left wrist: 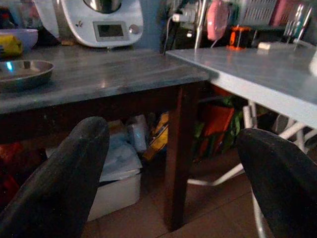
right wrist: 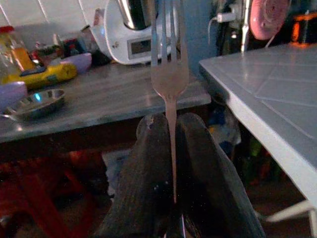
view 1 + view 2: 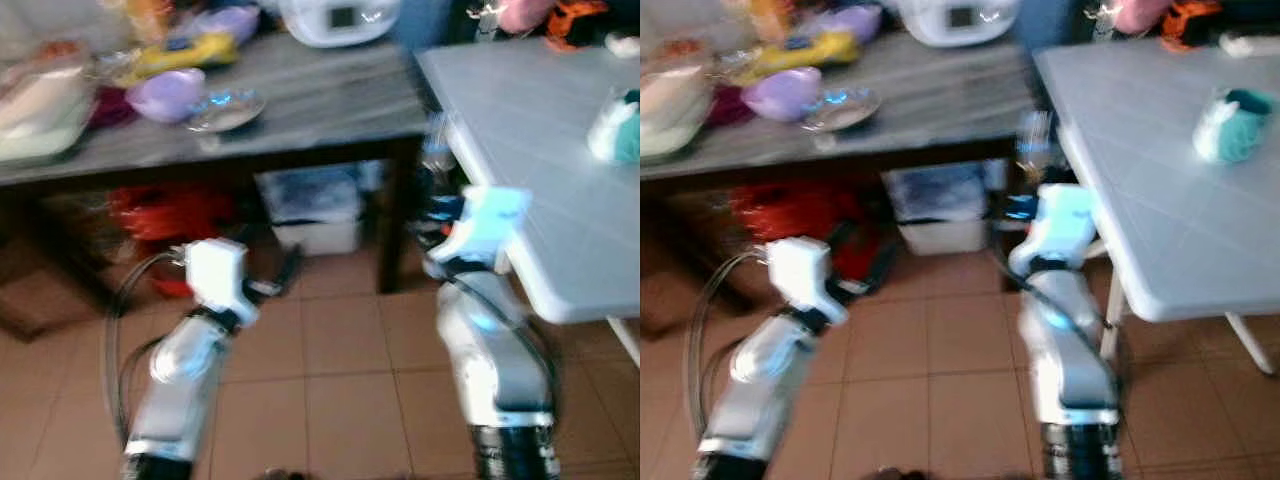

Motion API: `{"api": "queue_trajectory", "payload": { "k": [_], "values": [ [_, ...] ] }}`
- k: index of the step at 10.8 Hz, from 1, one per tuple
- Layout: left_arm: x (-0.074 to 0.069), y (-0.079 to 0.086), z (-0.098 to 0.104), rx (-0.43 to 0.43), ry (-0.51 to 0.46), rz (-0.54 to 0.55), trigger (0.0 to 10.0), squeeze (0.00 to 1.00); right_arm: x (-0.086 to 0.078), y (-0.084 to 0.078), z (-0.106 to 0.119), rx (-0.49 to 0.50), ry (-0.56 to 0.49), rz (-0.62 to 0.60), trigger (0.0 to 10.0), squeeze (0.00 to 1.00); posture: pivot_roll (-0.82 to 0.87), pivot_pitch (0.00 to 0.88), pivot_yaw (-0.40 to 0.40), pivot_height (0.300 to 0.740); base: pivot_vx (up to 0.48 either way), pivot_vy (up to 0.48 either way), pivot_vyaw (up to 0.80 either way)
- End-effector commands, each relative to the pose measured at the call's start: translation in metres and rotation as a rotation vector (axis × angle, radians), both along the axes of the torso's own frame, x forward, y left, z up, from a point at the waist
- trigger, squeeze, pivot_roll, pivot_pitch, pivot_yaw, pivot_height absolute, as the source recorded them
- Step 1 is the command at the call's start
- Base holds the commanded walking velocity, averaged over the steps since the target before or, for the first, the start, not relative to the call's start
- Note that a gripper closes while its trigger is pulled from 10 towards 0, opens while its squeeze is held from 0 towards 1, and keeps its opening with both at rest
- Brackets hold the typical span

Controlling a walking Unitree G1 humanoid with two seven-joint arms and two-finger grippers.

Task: Setting the table

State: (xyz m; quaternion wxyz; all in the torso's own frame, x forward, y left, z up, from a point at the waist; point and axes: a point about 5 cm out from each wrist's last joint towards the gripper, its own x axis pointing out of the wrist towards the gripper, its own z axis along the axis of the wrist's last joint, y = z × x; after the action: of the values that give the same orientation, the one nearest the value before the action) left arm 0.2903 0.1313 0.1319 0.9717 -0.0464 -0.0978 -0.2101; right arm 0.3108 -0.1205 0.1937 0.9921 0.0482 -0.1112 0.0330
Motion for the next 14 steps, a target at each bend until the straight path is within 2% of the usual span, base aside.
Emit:
{"api": "queue_trajectory", "payload": {
  "k": [1, 3, 5, 11, 14],
  "values": [
    [-0.0001, -0.0027, 0.0011, 0.004, -0.006, -0.007, 10.0, 0.00, 0.0000, -0.0029, 0.0045, -0.003, -0.022, -0.008, 10.0, 0.00, -0.11, 0.154, 0.110, 0.740, 0.428, 0.000, -0.54],
    [-0.0002, -0.0034, 0.0008, 0.005, -0.006, -0.010, 10.0, 0.00, -0.0009, -0.0025, 0.0042, -0.014, -0.025, -0.008, 10.0, 0.00, -0.11, 0.153, 0.109, 0.740, 0.431, 0.000, 0.00],
    [0.0002, -0.0035, 0.0006, 0.005, -0.005, -0.013, 10.0, 0.00, -0.0009, -0.0026, 0.0043, -0.035, -0.032, -0.011, 10.0, 0.00, -0.11, 0.150, 0.110, 0.740, 0.433, 0.000, 0.69],
    [-0.0013, -0.0021, -0.0019, 0.011, 0.003, -0.014, 10.0, 0.00, -0.0001, -0.0017, 0.0013, -0.027, -0.026, -0.005, 10.0, 0.00, -0.11, 0.141, 0.105, 0.740, 0.354, 0.000, 0.00],
    [-0.0021, -0.0051, -0.0024, -0.007, 0.013, -0.022, 10.0, 0.00, -0.0007, -0.0023, 0.0005, -0.021, -0.024, -0.009, 10.0, 0.00, -0.11, 0.144, 0.107, 0.740, 0.092, 0.000, 0.00]
  ]
}}
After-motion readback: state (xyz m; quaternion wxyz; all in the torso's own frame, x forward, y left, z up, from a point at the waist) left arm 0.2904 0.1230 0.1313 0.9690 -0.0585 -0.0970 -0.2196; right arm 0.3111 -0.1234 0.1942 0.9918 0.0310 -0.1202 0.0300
